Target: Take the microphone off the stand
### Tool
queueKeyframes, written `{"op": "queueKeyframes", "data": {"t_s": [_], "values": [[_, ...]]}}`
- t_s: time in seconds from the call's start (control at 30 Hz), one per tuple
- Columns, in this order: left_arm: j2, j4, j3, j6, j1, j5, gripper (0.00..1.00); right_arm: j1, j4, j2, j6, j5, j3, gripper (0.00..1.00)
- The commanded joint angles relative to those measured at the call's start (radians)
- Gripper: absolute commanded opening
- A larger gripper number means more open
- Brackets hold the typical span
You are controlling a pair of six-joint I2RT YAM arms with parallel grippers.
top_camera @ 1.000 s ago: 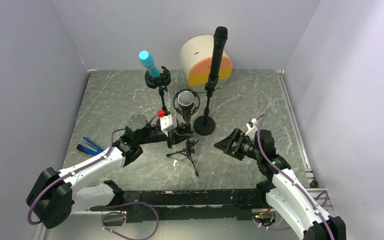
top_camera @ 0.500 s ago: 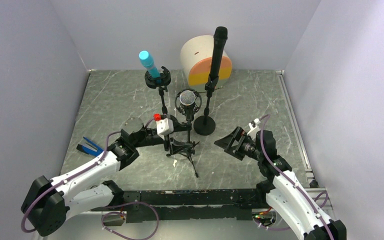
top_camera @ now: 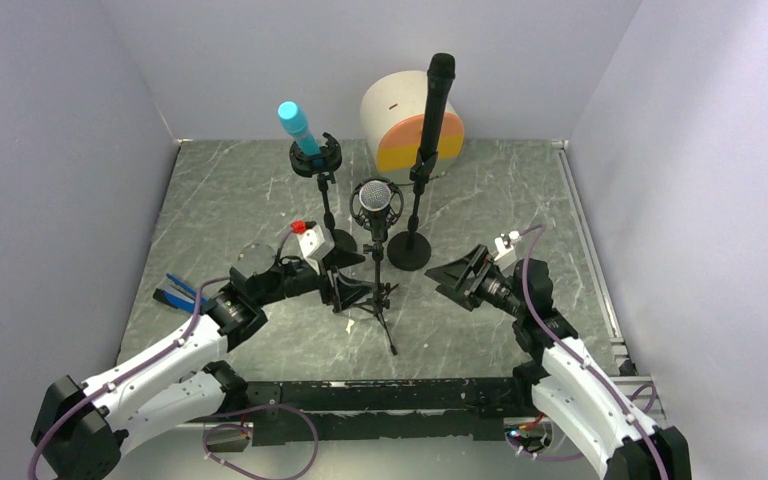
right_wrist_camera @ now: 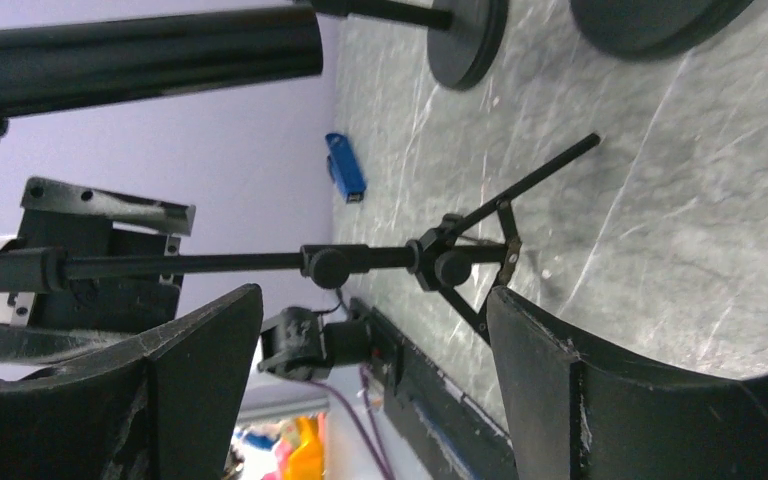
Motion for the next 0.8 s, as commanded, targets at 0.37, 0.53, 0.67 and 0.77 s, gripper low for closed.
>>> {"op": "queueKeyframes", "data": {"t_s": [0.37, 0.53, 0.67, 0.77], "values": [[0.001, -0.013, 0.014, -0.149, -0.004, -0.094, 0.73, 0.002, -0.069, 0.065, -0.087, -0.210, 0.080, 0.85], [0.021, 0.027, 0.018, -0.143, -0.004, -0.084, 0.74, 0.003, -0.261, -0.006, -0.162, -0.119, 0.140, 0.91], [0.045, -0.024, 0.051, -0.107, -0.005, -0.052, 0.74, 0.001, -0.174, -0.048, -0.074, -0.122, 0.077, 0.86], [0.050, -0.016, 0.059, -0.126, -0.004, -0.077, 0.72, 0.004, -0.070, -0.041, 0.002, -0.152, 0.037, 0.80]]}}
